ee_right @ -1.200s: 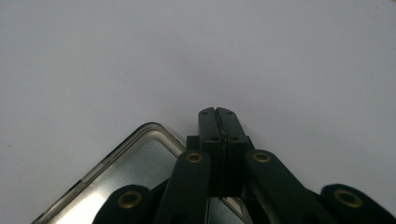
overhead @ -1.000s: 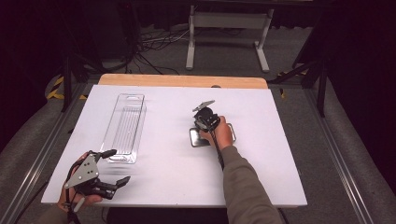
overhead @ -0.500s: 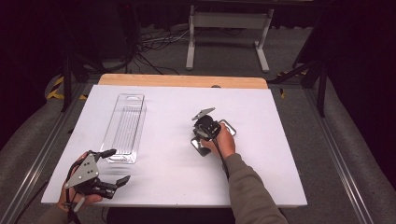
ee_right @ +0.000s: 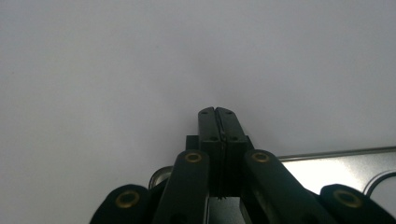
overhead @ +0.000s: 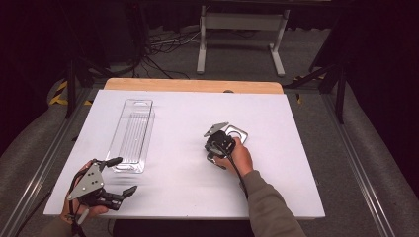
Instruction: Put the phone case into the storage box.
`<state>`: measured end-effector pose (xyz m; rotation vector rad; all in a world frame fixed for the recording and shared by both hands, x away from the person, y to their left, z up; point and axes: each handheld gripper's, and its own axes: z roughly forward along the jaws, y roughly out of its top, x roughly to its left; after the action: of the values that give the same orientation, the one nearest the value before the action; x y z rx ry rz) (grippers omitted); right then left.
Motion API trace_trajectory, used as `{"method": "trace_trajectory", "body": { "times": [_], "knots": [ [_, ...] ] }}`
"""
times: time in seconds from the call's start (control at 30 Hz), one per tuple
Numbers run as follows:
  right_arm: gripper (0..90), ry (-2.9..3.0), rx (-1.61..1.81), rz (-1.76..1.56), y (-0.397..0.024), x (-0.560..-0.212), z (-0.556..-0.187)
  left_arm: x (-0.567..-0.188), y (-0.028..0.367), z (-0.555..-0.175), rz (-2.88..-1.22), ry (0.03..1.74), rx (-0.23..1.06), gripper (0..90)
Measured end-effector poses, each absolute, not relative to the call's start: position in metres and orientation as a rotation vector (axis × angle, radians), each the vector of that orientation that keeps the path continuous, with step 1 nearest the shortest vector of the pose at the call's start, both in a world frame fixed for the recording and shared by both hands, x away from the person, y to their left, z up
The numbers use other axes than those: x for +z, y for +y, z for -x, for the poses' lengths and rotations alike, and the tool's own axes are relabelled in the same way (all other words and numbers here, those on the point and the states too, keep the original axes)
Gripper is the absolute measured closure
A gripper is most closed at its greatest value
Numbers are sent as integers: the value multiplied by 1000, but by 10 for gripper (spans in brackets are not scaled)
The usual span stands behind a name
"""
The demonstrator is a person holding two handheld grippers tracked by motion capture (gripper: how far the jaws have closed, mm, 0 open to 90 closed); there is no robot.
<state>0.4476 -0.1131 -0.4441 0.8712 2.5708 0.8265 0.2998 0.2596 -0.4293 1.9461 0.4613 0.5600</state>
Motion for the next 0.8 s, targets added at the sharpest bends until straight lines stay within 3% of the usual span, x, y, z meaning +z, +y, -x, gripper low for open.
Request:
{"method": "trace_trajectory", "body": {
  "times": [0.8],
  "knots": [
    [900,2634,846,-853,-151,-442,-404,-428,259,-299,-1958,463,567,53]
  ]
}}
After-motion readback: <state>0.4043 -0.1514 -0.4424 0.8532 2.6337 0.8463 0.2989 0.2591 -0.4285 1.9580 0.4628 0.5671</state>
